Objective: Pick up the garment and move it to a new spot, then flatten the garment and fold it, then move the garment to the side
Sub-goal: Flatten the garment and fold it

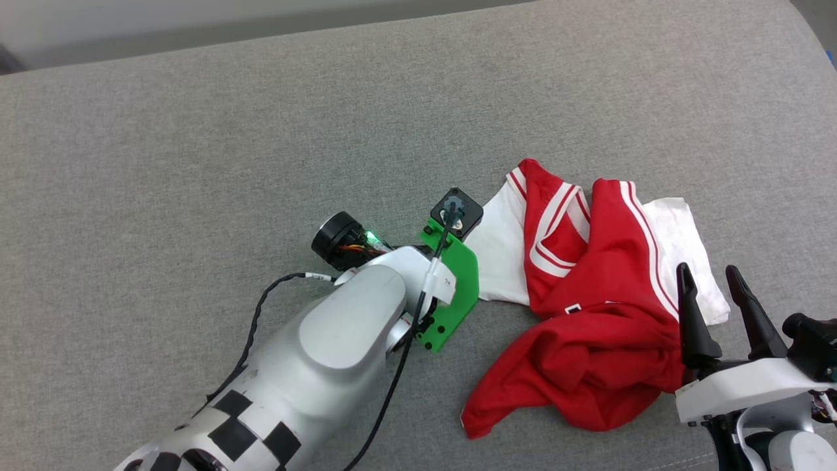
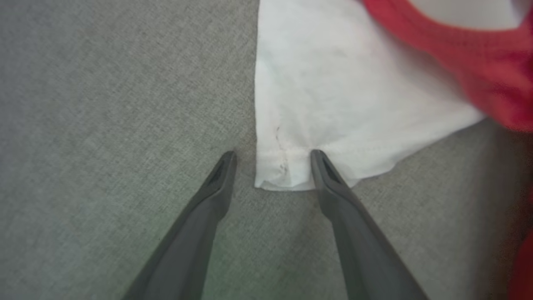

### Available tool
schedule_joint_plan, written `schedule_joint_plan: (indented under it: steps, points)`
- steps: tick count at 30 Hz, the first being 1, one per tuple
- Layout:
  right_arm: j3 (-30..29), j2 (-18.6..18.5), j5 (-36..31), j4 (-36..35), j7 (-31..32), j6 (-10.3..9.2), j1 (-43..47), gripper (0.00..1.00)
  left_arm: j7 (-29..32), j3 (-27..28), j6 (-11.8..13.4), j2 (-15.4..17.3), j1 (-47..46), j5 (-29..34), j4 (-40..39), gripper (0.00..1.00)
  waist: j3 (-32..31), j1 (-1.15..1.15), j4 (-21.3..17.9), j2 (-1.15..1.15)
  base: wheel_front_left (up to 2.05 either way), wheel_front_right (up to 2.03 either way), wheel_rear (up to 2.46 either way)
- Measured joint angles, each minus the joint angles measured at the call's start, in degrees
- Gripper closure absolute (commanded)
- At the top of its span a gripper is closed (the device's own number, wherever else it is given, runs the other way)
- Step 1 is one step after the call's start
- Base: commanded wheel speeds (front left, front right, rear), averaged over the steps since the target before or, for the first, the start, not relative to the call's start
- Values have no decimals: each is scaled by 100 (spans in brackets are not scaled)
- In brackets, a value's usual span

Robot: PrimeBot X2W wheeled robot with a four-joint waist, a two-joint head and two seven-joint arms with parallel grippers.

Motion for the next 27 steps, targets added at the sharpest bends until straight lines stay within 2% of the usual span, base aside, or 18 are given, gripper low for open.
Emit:
schedule_joint_plan:
  steps: [1, 5, 12, 14, 21, 27]
  points:
    - [-3, 0, 0, 18, 0, 0, -5, 0, 41, -65, -4, -22, -35, 0, 33, 100, -8, 0, 5, 0, 0, 0, 0]
    - [-37, 2, 62, 112, 1, 0, -36, 0, 75, -312, -79, -124, -76, -80, 146, 100, -62, 0, 49, 0, 0, 0, 0]
    - [-226, 7, 107, 180, 141, 0, -23, 0, -747, -75, -48, 21, 154, -372, 167, 100, -263, 0, 225, 0, 0, 0, 0]
    - [-292, 5, 111, 169, 190, 0, 7, 0, -949, 38, 56, 192, 265, -409, 46, 100, -322, 0, 302, 0, 0, 0, 0]
    - [-475, 11, 149, 74, 386, 0, 105, 0, -1318, 498, 592, 1203, 858, -564, -850, 100, -517, 0, 679, 0, 0, 0, 0]
    - [-578, 12, 151, 11, 548, 0, 243, 0, -1426, 1114, 1334, 1928, 1920, -1061, -1919, 100, -692, 0, 1011, 0, 0, 0, 0]
